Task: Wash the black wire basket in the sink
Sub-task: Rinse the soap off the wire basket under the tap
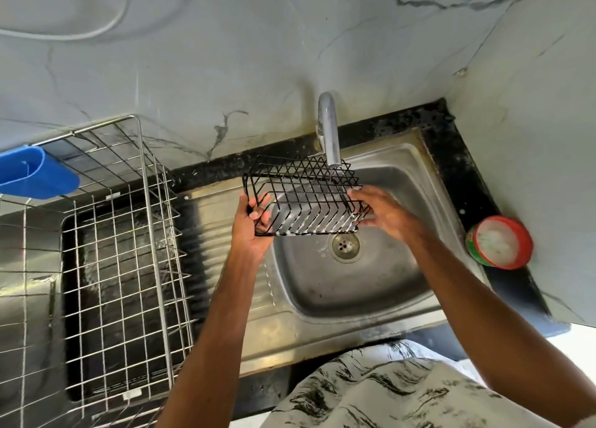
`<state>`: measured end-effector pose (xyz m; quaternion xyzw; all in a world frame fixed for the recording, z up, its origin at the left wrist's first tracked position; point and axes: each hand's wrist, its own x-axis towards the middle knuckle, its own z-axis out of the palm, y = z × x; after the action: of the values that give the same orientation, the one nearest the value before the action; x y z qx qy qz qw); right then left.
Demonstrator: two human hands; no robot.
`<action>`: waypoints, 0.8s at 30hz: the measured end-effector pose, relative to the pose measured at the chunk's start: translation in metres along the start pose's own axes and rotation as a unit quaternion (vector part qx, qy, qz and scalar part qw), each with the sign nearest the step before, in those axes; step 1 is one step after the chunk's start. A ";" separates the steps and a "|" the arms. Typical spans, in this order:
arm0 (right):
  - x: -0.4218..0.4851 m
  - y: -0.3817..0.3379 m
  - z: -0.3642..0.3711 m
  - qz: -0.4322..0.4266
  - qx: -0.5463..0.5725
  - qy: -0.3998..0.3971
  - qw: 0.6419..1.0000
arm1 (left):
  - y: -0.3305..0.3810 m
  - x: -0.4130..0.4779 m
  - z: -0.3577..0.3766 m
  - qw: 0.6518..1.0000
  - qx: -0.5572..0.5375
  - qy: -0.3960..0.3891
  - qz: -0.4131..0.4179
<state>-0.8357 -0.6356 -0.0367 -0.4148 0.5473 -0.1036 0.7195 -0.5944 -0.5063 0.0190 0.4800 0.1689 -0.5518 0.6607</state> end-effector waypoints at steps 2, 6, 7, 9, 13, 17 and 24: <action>0.002 -0.009 -0.004 0.010 0.004 -0.039 0.999 | 0.002 -0.005 0.002 1.000 -0.003 0.001 -0.003; 0.012 -0.014 -0.003 0.011 -0.011 -0.047 0.999 | 0.004 0.002 0.001 1.000 0.020 0.009 0.013; 0.014 -0.014 -0.003 0.006 -0.011 -0.042 0.999 | 0.004 0.007 -0.001 0.999 0.036 0.009 0.021; 0.016 -0.017 -0.004 0.001 -0.017 -0.022 1.000 | 0.004 0.017 -0.006 0.994 0.101 0.014 0.048; 0.015 -0.021 -0.008 -0.003 -0.052 0.020 0.998 | 0.004 0.018 0.000 0.937 0.330 0.003 0.111; 0.012 -0.020 -0.020 -0.012 -0.104 0.085 0.991 | 0.014 0.018 0.018 0.859 0.505 -0.031 0.079; 0.008 -0.020 -0.043 -0.067 -0.201 0.128 0.969 | 0.020 0.031 0.036 0.820 0.572 0.006 -0.003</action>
<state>-0.8643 -0.6741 -0.0308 -0.5700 0.6153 -0.0920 0.5366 -0.5776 -0.5550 0.0221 0.7741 -0.1717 -0.5488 0.2648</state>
